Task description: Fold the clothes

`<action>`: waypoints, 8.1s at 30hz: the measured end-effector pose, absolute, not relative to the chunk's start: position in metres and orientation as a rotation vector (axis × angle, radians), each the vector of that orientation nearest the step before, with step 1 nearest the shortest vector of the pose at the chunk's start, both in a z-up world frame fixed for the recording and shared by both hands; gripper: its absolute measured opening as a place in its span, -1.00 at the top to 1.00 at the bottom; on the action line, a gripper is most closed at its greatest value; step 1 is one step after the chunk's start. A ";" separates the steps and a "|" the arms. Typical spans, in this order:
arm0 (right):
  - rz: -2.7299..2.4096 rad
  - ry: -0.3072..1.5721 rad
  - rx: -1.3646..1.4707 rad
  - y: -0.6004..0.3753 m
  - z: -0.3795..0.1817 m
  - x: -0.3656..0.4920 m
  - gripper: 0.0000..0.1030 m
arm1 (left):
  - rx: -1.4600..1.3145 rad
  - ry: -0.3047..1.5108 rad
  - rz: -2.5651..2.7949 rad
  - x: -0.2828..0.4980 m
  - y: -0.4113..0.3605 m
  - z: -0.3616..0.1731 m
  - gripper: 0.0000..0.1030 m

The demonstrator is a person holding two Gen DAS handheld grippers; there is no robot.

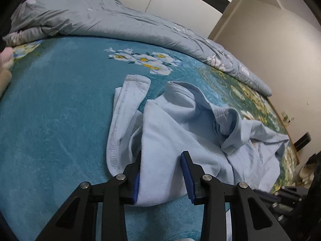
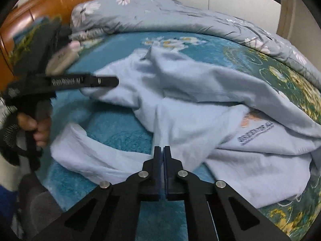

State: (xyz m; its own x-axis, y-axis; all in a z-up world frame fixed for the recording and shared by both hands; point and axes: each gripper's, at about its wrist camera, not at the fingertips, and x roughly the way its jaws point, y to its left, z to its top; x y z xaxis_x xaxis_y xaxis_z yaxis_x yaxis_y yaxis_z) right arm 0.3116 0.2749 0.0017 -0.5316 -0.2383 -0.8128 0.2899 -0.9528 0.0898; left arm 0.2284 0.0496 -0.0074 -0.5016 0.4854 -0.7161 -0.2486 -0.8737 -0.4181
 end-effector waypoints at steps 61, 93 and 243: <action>-3.452 0.921 1.241 0.484 0.157 0.165 0.97 | -1.158 -0.467 2.298 0.229 0.039 -0.016 0.00; -3.088 0.307 1.449 0.551 0.100 0.173 0.02 | -1.251 -0.249 2.217 0.178 0.076 0.024 -0.22; -2.927 0.072 1.081 0.439 0.064 0.181 0.05 | -1.454 0.048 2.583 0.178 -0.013 0.001 0.20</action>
State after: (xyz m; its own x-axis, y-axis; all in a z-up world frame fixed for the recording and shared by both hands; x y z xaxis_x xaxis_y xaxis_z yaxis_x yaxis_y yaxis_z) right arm 0.1812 0.4389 0.0643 -0.7599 -0.0035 -0.6501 0.0353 -0.9987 -0.0358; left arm 0.1781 -0.0130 0.0007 -0.5069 0.1381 -0.8509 -0.1697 -0.9838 -0.0586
